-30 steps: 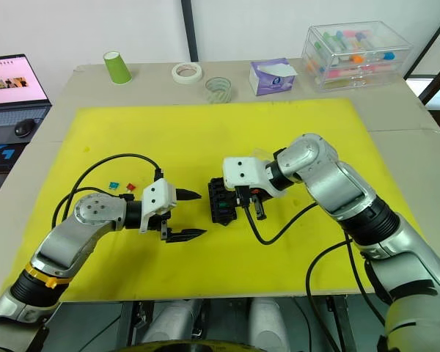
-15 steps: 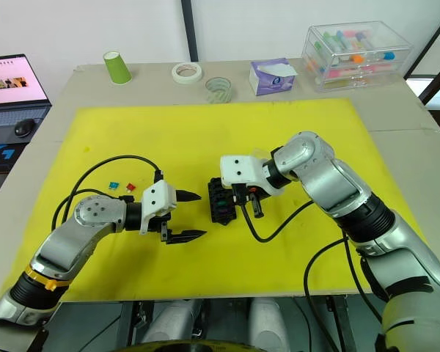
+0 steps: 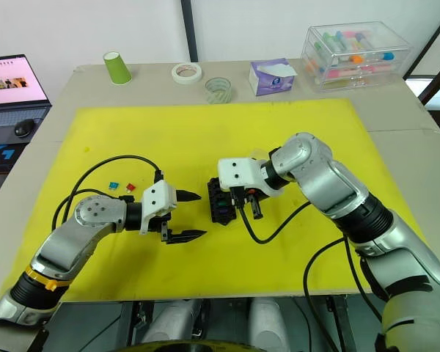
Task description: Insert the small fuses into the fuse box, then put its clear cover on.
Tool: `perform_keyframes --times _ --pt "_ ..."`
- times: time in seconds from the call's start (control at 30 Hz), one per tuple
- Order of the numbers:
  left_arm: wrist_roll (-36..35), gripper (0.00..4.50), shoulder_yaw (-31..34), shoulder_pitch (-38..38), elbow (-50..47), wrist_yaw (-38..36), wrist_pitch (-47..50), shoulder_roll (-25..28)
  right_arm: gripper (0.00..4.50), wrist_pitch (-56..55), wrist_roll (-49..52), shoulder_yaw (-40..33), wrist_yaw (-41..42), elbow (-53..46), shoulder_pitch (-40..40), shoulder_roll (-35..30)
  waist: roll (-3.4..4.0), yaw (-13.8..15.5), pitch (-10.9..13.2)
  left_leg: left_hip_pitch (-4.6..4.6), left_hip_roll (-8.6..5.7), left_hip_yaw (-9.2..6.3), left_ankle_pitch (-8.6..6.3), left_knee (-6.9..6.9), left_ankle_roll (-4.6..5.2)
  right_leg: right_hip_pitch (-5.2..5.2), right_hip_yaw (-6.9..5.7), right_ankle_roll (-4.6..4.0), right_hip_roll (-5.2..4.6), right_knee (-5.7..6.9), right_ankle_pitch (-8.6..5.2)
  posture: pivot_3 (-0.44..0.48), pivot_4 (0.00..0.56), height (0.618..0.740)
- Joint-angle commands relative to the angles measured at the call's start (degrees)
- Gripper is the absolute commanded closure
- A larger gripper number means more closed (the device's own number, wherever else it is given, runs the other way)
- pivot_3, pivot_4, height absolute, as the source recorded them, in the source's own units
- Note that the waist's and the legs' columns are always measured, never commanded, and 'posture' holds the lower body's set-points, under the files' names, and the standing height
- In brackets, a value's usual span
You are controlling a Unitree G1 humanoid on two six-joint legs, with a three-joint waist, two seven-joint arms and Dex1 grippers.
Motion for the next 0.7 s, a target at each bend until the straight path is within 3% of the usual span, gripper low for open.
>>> perform_keyframes --times 0.03,0.7 --pt "0.07 0.03 0.39 -0.13 -1.77 0.06 -1.03 0.14 4.50 0.07 -2.97 1.99 -1.24 -0.07 -0.14 0.14 0.00 0.00 0.00 0.00 0.00 0.00 0.00 0.00 0.00 0.00 0.00 0.00 0.00 0.00 0.00 0.000 0.150 0.740" --pt "0.66 0.03 0.10 -0.06 -1.29 -0.14 -1.79 -0.10 4.50 2.48 -4.82 2.60 -0.97 -1.73 -0.19 0.35 -0.05 0.00 -0.08 0.05 0.01 -0.01 0.00 0.00 0.00 0.06 0.00 0.00 0.01 0.00 0.00 0.000 0.150 0.740"
